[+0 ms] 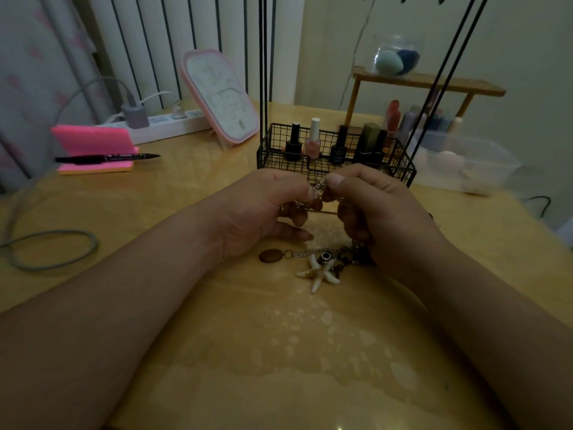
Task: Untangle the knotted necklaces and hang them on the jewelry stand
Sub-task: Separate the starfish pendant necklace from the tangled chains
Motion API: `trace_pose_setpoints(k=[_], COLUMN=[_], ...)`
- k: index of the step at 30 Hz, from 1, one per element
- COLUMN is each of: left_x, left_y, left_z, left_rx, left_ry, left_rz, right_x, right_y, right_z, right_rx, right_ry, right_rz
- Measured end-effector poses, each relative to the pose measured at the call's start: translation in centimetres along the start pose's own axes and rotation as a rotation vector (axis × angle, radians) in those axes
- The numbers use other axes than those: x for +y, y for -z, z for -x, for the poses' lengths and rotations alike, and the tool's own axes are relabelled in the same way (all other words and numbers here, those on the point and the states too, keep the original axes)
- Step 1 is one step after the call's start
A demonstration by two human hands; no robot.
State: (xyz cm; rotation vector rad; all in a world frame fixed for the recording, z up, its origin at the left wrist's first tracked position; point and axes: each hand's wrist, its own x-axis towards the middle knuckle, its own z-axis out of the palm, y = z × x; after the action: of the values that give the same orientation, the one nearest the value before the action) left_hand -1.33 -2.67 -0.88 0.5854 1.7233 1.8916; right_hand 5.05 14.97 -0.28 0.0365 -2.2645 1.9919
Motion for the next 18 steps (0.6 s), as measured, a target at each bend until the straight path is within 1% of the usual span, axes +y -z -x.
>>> trace_pose_setpoints(k=[5,9,11,14,18], left_x=[-0.19,-0.19,-0.14,-0.12,-0.16], left_y=[0.01,-0.12,-0.09,0.27,0.49], left_z=[-0.19,-0.28,-0.29,-0.36,-0.43], left_rx=[-0.001,0.012,0.028,0.063,0.081], left_ry=[-0.006,-0.021,-0.026,-0.033,-0.057], left_rz=[0.004,0.021,0.042,0.091,0.108], right_x=[-0.25,-0.26,-0.29,-0.32,-0.28], right_y=[0.28,0.49,0.55,0.58,0.56], right_z=[-0.68,-0.71,-0.62,-0.43,-0.55], right_rx=[0.073,0.033,-0.012,-0.050,-0.029], right_ry=[-0.134,-0.237,-0.249,-0.222,-0.215], right_rz=[-0.280,-0.473,-0.485,-0.414,-0.345])
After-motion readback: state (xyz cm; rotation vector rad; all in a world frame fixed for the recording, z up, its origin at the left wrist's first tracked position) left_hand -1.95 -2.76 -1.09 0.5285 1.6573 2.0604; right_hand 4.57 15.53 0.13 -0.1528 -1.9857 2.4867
